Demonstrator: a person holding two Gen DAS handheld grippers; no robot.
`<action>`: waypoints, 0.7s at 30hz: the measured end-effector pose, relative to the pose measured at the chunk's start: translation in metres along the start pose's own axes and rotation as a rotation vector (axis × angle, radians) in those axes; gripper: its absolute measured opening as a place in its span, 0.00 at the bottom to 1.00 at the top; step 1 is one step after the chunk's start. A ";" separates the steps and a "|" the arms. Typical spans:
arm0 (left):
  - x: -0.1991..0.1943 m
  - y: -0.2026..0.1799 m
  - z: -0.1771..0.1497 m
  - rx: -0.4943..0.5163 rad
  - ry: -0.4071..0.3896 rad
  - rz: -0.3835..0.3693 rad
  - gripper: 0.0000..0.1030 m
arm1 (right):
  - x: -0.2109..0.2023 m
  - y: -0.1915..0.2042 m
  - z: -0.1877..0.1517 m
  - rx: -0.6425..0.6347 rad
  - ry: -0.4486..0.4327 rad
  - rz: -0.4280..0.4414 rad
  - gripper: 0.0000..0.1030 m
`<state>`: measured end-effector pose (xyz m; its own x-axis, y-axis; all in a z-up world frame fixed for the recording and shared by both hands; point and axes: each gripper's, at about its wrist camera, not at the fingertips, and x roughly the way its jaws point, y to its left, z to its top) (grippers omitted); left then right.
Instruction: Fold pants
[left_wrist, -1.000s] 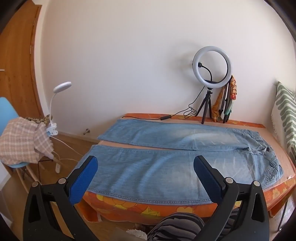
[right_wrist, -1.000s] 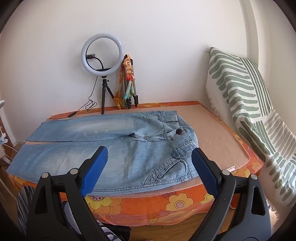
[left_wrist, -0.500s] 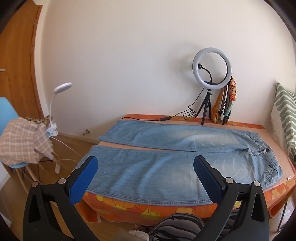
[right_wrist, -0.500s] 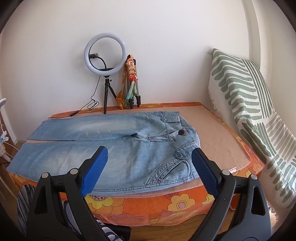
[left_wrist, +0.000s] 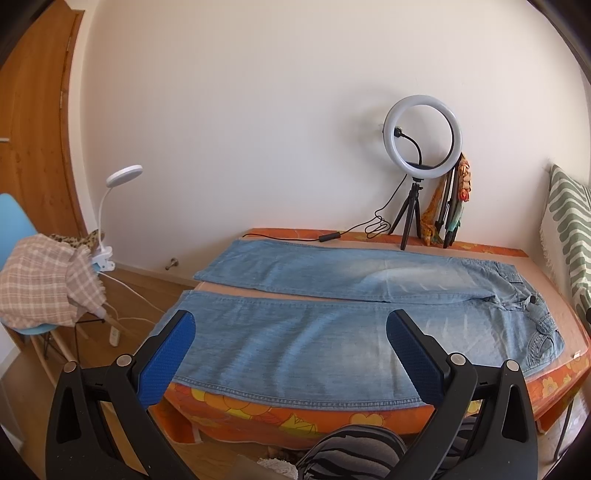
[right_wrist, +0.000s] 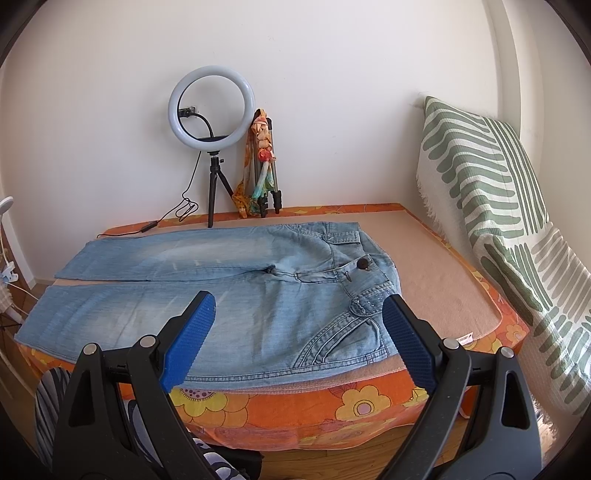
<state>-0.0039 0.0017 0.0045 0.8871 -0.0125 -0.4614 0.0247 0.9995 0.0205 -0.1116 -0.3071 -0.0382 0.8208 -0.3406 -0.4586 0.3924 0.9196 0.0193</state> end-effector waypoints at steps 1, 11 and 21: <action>0.000 0.000 0.000 0.000 0.001 0.000 1.00 | 0.000 0.000 0.000 0.000 0.000 0.002 0.91; -0.001 -0.002 0.000 -0.001 -0.004 0.000 1.00 | 0.001 0.001 0.000 -0.001 0.001 0.001 0.91; 0.000 -0.001 0.001 -0.004 -0.003 -0.007 1.00 | 0.000 0.002 0.000 0.002 0.000 0.002 0.91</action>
<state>-0.0034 0.0011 0.0052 0.8884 -0.0193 -0.4587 0.0290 0.9995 0.0142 -0.1109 -0.3057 -0.0387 0.8216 -0.3388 -0.4585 0.3914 0.9200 0.0216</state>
